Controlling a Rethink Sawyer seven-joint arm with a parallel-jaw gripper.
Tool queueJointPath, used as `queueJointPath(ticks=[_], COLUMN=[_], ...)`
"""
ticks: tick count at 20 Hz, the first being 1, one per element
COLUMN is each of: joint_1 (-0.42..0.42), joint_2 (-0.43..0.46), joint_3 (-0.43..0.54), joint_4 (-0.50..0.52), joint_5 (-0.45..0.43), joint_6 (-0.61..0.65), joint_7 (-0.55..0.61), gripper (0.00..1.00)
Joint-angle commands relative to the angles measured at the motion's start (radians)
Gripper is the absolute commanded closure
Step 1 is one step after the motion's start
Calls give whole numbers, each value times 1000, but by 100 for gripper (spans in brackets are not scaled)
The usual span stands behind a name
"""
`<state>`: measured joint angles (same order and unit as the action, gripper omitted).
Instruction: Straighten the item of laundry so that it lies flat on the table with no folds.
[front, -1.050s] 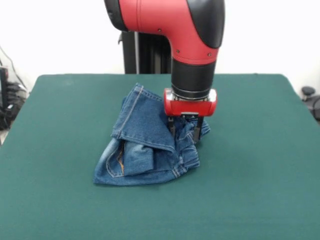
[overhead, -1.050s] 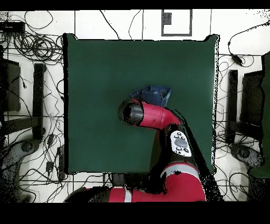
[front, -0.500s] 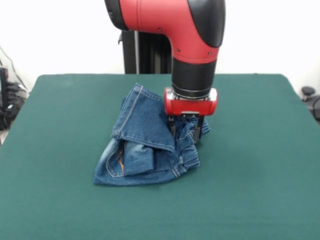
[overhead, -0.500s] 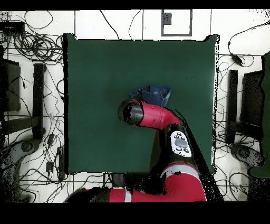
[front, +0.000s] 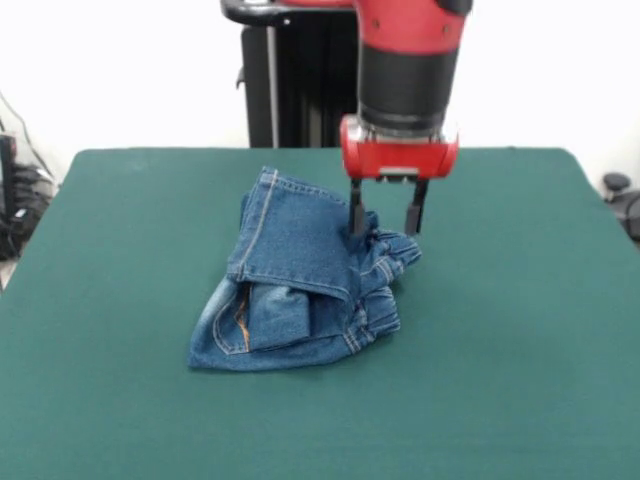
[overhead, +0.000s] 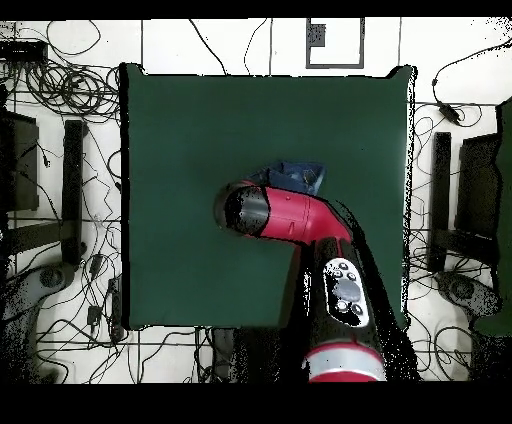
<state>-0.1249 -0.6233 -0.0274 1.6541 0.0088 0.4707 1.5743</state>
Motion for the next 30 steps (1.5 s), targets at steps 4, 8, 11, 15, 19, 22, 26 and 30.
queueJointPath(ticks=[4,8,11,15,19,22,26,30], joint_1=[-3,-18,-34,-67,-114,-165,-240,-295], joint_2=[-70,-43,-31,-9,12,17,27,17], joint_3=[106,125,137,158,196,236,295,336], joint_4=[93,107,114,127,133,147,156,160], joint_5=[26,20,12,-6,-23,-32,-51,-73], joint_6=[112,50,24,-18,-41,-41,-28,12], joint_7=[101,104,93,74,40,3,-54,-89], gripper=[0,0,0,0,0,0,0,0])
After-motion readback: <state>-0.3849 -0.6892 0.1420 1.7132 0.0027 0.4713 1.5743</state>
